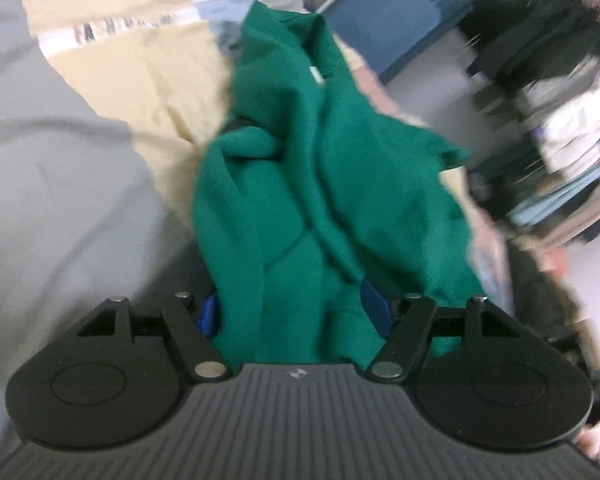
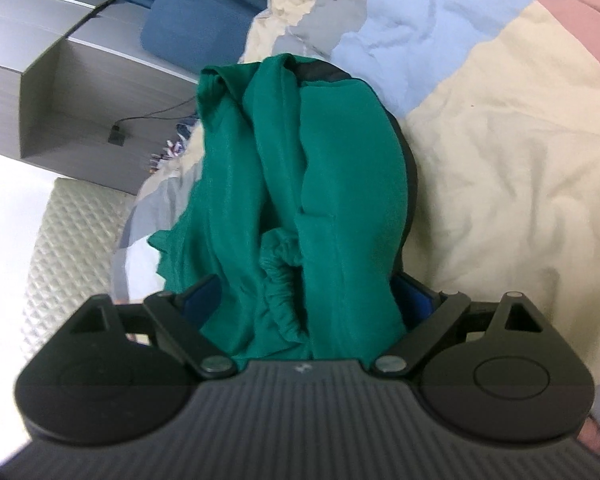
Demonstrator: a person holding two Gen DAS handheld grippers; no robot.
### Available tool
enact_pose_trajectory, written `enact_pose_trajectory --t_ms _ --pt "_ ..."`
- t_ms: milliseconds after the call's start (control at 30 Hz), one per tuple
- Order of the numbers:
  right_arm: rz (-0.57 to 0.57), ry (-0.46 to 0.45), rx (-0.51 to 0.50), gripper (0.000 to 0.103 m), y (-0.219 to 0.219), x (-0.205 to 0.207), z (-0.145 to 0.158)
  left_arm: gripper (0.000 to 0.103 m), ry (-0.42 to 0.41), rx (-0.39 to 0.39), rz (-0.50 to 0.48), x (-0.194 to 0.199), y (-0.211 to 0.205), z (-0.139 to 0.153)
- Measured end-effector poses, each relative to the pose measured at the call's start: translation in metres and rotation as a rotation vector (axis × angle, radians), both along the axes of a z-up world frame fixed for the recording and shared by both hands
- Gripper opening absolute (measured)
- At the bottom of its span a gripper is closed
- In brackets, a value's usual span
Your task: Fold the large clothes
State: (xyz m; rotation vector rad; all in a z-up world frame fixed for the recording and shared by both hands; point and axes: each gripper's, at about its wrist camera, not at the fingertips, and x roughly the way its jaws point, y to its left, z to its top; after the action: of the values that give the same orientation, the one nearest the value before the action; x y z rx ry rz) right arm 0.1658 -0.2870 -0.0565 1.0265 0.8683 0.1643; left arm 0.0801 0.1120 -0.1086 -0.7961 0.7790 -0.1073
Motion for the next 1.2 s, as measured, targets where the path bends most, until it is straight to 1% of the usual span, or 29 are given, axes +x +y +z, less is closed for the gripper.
enact_pose_trajectory --t_ms 67,100,133,200,233,300,367,467,533,567,633,733,767,800,833,867,900,933,967,1033,1067,1100,1133,1200 --pt "0.008 -0.085 0.097 0.094 -0.002 -0.001 0.004 0.077 0.023 -0.042 0.023 0.000 0.005 -0.005" --pt "0.025 -0.119 0.150 0.094 -0.002 -0.001 0.006 0.078 0.053 -0.056 0.041 0.001 0.009 -0.011" --pt "0.040 -0.143 0.180 0.094 0.000 0.000 0.009 0.078 0.088 -0.064 0.058 0.002 0.012 -0.016" --pt "0.050 -0.153 0.148 0.094 0.003 0.000 0.013 0.078 0.143 -0.090 0.073 0.003 0.017 -0.027" --pt "0.046 -0.141 0.124 0.094 0.004 0.000 0.012 0.077 0.168 -0.110 0.075 0.004 0.018 -0.032" --pt "0.026 -0.091 0.089 0.093 0.005 0.001 0.006 0.077 0.170 -0.141 0.075 0.005 0.020 -0.035" --pt "-0.016 -0.024 0.061 0.093 0.001 0.002 -0.002 0.077 0.145 -0.173 0.056 0.004 0.021 -0.033" --pt "-0.065 0.075 0.028 0.093 -0.004 0.004 -0.015 0.077 0.077 -0.247 0.003 0.002 0.018 -0.028" --pt "-0.098 0.125 0.064 0.093 -0.011 0.005 -0.028 0.077 0.031 -0.274 -0.019 0.000 0.016 -0.023" --pt "-0.111 0.132 0.088 0.093 -0.012 0.005 -0.032 0.077 0.023 -0.282 -0.026 0.000 0.016 -0.023" --pt "-0.095 0.108 0.088 0.093 -0.008 0.008 -0.031 0.077 0.049 -0.260 -0.025 0.001 0.014 -0.025" --pt "-0.063 0.097 0.017 0.091 -0.001 0.012 -0.029 0.076 0.094 -0.210 -0.049 0.008 0.006 -0.033" --pt "-0.049 0.110 0.001 0.089 0.003 0.015 -0.032 0.074 0.106 -0.182 -0.064 0.010 0.002 -0.033" --pt "-0.035 0.128 -0.026 0.083 0.006 0.020 -0.034 0.071 0.115 -0.158 -0.069 0.011 -0.001 -0.032" --pt "-0.023 0.138 -0.061 0.075 0.008 0.022 -0.034 0.062 0.122 -0.142 -0.062 0.011 -0.003 -0.030" --pt "-0.020 0.145 -0.086 0.069 0.010 0.023 -0.033 0.049 0.127 -0.126 -0.058 0.010 -0.004 -0.028" --pt "-0.025 0.149 -0.103 0.050 0.009 0.022 -0.030 0.040 0.132 -0.119 -0.052 0.009 -0.003 -0.028" --pt "-0.028 0.149 -0.123 0.034 0.006 0.019 -0.027 0.021 0.144 -0.125 -0.037 0.008 0.000 -0.028" --pt "-0.024 0.139 -0.132 0.031 0.005 0.017 -0.023 0.010 0.151 -0.128 -0.021 0.006 0.003 -0.028" --pt "0.001 0.109 -0.150 0.019 0.005 0.014 -0.012 0.009 0.134 -0.147 0.004 0.000 0.012 -0.022" --pt "0.007 0.089 -0.159 0.016 0.003 0.010 -0.005 0.009 0.109 -0.171 0.013 -0.005 0.017 -0.016" --pt "0.010 0.069 -0.140 0.014 -0.002 0.004 0.001 0.009 0.079 -0.187 0.009 -0.011 0.021 -0.008" --pt "0.012 0.051 -0.112 0.014 -0.006 0.001 0.007 0.009 0.048 -0.199 0.007 -0.016 0.025 0.003" --pt "0.022 0.019 -0.111 0.013 -0.010 -0.006 0.018 0.009 0.010 -0.212 -0.002 -0.024 0.030 0.018"
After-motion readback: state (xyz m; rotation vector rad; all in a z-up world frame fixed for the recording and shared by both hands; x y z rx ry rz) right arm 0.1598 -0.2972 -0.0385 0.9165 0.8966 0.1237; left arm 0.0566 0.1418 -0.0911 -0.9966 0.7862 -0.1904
